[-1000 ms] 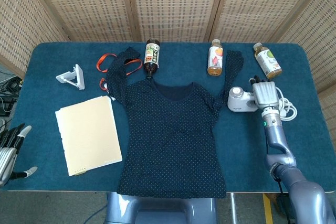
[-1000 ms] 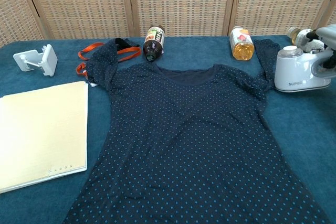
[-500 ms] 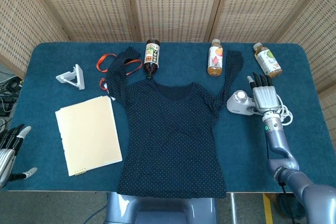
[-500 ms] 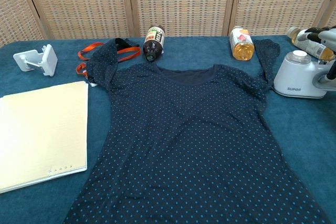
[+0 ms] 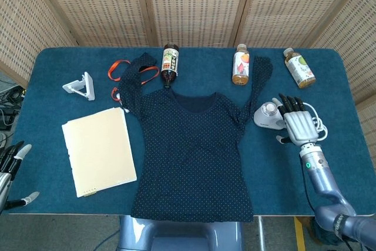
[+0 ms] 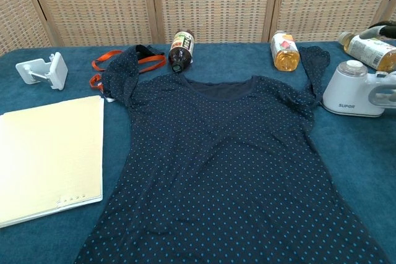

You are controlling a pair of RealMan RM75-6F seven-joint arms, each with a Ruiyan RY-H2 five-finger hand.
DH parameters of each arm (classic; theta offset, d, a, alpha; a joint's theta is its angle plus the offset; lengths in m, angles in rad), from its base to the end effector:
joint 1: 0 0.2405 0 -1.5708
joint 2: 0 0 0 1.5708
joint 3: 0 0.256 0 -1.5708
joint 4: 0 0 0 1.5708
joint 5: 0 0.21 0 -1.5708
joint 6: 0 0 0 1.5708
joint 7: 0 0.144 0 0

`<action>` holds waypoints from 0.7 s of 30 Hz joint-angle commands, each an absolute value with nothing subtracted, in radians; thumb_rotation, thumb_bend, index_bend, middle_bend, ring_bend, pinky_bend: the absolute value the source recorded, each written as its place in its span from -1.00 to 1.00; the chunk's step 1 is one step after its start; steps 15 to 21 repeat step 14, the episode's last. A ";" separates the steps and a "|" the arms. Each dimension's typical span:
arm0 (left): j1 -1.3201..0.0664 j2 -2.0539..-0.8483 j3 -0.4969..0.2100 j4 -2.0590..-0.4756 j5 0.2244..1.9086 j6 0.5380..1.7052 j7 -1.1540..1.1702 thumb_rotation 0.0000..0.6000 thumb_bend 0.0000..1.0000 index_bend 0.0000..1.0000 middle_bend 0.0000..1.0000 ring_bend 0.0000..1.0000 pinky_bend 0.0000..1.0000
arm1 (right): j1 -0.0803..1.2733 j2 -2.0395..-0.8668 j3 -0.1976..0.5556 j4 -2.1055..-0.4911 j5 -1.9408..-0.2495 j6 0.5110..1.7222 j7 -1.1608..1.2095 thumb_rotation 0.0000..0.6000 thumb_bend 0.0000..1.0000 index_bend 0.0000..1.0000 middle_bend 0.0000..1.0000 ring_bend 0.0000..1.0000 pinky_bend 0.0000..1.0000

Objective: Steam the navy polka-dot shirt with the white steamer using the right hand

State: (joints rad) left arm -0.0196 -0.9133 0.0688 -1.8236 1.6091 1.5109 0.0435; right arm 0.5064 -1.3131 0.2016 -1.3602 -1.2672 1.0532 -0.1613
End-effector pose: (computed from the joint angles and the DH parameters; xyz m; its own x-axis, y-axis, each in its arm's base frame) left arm -0.2868 0.1345 0.1864 0.4332 0.1167 0.8937 0.9012 -0.0442 -0.4311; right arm -0.2674 -0.3433 0.1000 0.5263 -0.0923 0.8452 -0.8468 -0.1466 0.5113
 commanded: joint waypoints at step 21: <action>0.053 -0.923 0.075 -1.766 1.689 1.663 0.035 1.00 -1.00 -1.00 -1.00 -1.00 -1.00 | 0.187 -1.098 0.070 -1.633 -1.528 1.534 -0.043 1.00 -1.00 -1.00 -1.00 -1.00 -1.00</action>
